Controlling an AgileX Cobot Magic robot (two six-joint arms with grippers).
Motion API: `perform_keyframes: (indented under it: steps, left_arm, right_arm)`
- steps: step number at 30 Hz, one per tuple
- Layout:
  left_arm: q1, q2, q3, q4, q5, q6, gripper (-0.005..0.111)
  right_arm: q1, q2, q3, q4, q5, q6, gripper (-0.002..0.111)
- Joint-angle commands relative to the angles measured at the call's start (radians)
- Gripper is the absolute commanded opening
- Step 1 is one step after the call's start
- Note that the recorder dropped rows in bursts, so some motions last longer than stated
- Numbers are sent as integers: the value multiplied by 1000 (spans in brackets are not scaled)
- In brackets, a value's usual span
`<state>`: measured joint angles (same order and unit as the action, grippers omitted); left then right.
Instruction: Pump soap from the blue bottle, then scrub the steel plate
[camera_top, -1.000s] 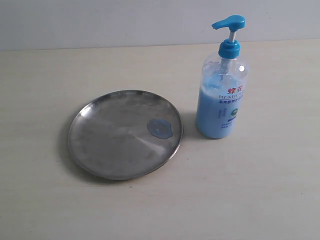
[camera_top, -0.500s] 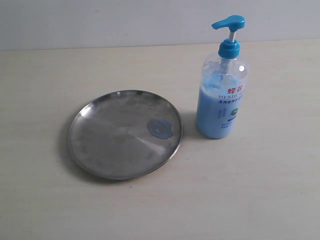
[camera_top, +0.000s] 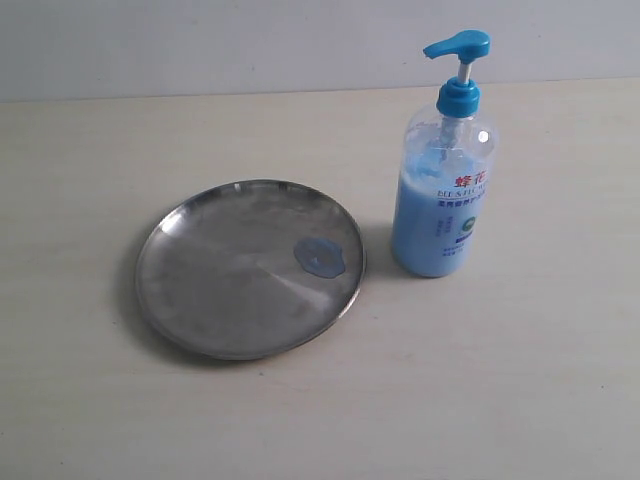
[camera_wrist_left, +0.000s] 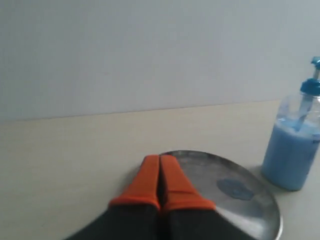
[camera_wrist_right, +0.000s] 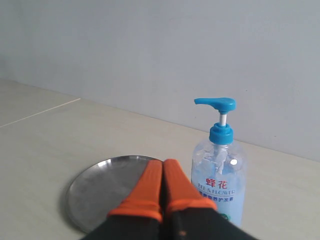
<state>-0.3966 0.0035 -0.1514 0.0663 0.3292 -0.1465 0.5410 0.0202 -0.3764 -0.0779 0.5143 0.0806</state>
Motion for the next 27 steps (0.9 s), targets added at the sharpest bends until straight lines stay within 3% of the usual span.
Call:
perform_keyframes:
  steps: [1, 7, 14, 18, 27]
  left_arm:
    - [90, -4, 51, 10, -20, -11, 0]
    - [161, -4, 119, 10, -24, -11, 0]
    - [169, -4, 151, 56, -67, -14, 0]
    - [206, -4, 151, 52, -68, -22, 0]
    - [236, -4, 151, 47, 21, -21, 0]
  right_arm:
    - [0, -4, 1, -3, -8, 0, 0]
    - [0, -4, 1, -3, -8, 0, 0]
    - [0, -4, 1, -3, -8, 0, 0]
    - [0, -4, 1, -3, -8, 0, 0]
    - [0, -4, 1, -3, -8, 0, 0]
